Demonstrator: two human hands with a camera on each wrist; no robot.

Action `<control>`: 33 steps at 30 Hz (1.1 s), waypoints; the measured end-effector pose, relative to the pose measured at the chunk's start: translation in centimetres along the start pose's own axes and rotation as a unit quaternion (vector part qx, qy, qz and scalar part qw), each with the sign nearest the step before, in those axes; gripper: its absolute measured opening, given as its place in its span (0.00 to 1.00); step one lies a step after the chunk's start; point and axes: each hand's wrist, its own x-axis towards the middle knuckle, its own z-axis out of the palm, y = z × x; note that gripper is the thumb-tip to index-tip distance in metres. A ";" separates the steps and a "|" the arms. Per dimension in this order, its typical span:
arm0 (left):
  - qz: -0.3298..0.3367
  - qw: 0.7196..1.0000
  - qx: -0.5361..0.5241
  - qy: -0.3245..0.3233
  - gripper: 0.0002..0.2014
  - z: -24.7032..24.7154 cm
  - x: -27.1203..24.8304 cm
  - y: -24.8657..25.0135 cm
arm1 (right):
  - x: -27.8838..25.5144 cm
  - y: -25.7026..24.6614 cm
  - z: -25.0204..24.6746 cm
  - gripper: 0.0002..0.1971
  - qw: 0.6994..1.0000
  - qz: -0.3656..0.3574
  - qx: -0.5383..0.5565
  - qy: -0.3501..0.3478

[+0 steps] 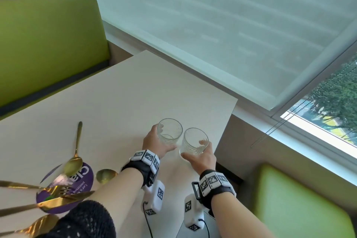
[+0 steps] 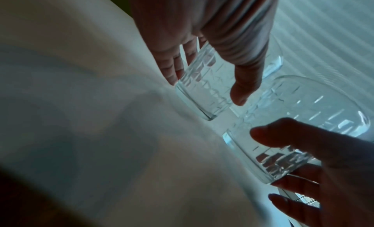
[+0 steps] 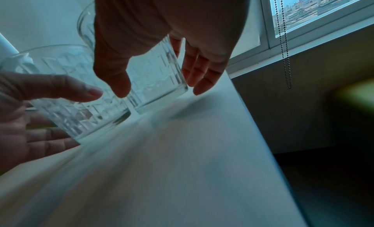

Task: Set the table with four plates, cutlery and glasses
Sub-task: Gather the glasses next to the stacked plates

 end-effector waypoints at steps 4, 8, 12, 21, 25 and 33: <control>-0.001 1.000 -0.011 0.014 0.40 -2.6 -2.9 -0.8 | -2.7 -0.6 -0.2 0.33 1.000 -0.021 0.008 0.003; 0.005 0.999 -0.015 0.033 0.39 -6.3 -7.7 -1.9 | -7.2 -1.6 -0.4 0.33 0.998 -0.051 0.027 0.001; 0.006 0.998 -0.032 0.049 0.40 -10.6 -14.3 -4.1 | -13.6 -2.4 0.6 0.34 0.996 -0.083 0.030 -0.009; -0.006 0.988 -0.057 0.144 0.44 -21.4 -33.1 -12.3 | -32.4 -2.8 5.5 0.34 0.986 -0.141 0.024 -0.089; -0.055 0.977 -0.046 0.198 0.44 -25.5 -40.3 -16.9 | -40.1 -2.6 9.0 0.34 0.976 -0.167 0.002 -0.138; -0.137 0.946 -0.082 0.282 0.43 -31.5 -51.0 -25.9 | -52.1 -2.4 16.7 0.35 0.931 -0.228 -0.090 -0.270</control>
